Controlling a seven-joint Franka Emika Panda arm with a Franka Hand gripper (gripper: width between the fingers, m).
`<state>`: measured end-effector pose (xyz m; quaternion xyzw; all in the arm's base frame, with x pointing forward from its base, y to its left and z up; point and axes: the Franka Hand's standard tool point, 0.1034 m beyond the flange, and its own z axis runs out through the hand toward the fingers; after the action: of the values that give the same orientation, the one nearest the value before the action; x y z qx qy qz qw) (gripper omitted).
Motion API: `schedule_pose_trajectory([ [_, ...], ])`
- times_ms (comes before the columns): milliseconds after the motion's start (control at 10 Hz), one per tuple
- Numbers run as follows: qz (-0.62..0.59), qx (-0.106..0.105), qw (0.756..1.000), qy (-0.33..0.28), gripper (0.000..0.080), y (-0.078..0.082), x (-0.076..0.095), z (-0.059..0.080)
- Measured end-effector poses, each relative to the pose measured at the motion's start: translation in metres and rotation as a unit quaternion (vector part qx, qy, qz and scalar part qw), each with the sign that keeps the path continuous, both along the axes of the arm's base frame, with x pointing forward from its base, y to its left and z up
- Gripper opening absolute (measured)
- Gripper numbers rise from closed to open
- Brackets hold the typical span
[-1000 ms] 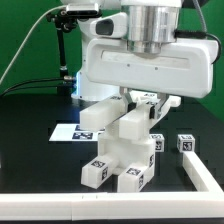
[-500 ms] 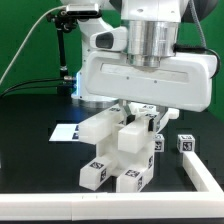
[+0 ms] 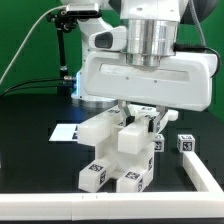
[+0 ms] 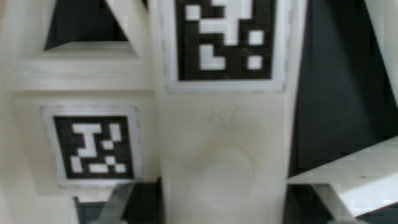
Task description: Assemble chair
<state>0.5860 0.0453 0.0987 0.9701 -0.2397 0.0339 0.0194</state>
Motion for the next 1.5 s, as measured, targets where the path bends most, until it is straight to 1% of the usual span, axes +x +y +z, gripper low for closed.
schedule_pose_trajectory([
  [100,0.004,0.0,1.0,-0.002,0.0309,-0.001,0.001,0.0],
  [200,0.009,-0.001,1.0,-0.003,0.0483,-0.003,0.002,0.0],
  [300,0.019,-0.002,1.0,-0.007,0.0483,-0.005,0.003,0.0],
  [400,0.026,-0.003,1.0,-0.007,0.061,-0.008,0.004,0.0],
  [500,0.03,-0.003,1.0,-0.007,0.0637,-0.01,0.005,0.0],
  [800,0.038,-0.004,0.999,-0.006,0.0648,-0.011,0.005,0.0],
  [1500,0.038,-0.004,0.999,-0.006,0.0649,-0.01,0.005,0.0],
])
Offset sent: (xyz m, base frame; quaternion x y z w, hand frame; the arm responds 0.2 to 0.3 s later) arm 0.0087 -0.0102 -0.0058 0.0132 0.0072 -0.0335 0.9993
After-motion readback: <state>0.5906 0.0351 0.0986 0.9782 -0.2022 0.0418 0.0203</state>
